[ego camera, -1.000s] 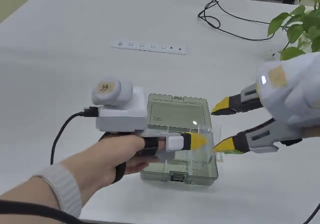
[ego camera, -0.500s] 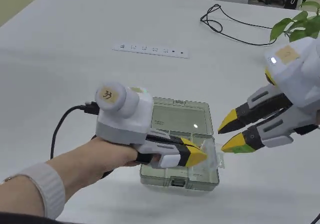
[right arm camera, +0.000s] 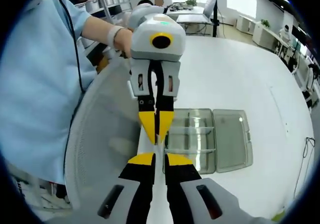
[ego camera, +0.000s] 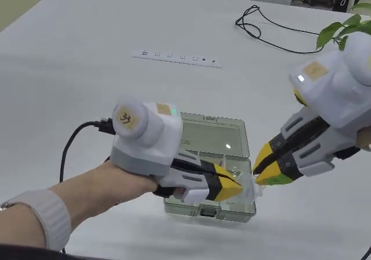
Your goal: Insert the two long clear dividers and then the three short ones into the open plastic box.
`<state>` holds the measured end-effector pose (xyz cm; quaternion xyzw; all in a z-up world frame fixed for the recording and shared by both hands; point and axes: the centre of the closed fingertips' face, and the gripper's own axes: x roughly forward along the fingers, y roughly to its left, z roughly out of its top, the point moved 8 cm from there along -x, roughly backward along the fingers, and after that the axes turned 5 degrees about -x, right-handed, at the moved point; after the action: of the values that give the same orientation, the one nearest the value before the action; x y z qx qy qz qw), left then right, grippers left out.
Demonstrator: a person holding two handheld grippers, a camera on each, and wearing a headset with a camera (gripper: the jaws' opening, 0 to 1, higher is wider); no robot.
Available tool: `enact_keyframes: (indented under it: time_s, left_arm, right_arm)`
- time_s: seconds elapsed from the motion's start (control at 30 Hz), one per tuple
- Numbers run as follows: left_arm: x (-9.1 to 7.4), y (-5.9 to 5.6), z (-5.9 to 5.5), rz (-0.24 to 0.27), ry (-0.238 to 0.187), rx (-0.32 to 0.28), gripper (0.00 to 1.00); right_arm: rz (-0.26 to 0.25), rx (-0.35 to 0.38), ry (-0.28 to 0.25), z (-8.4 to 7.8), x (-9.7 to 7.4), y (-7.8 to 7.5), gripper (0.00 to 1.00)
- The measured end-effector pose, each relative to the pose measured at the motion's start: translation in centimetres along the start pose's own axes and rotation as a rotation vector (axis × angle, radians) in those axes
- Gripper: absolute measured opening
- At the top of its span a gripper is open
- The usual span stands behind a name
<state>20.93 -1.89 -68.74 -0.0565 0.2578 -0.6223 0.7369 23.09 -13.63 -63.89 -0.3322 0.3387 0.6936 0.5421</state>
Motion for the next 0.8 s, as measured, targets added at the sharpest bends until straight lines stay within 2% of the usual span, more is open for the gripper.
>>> enact_keyframes:
  time_s: [0.07,0.2,0.5,0.8]
  left_arm:
    - [-0.02,-0.02,-0.01,-0.002,-0.001,0.017,0.00]
    - [0.04,-0.22,-0.22,-0.002,0.010,0.040,0.00]
    - [-0.14,-0.10,-0.34,0.008,0.007,0.036,0.00]
    - [-0.13,0.04,-0.47,0.030,0.014,0.019,0.00]
  right_arm:
    - [0.014,-0.003,0.012,0.01,0.18,0.22,0.04]
    - [0.038,-0.027,0.013,0.12,0.32,0.51,0.03]
    - [0.017,-0.011,0.015,0.31,0.39,0.56,0.02]
    - [0.020,0.010,0.029,0.29,0.52,0.20,0.02]
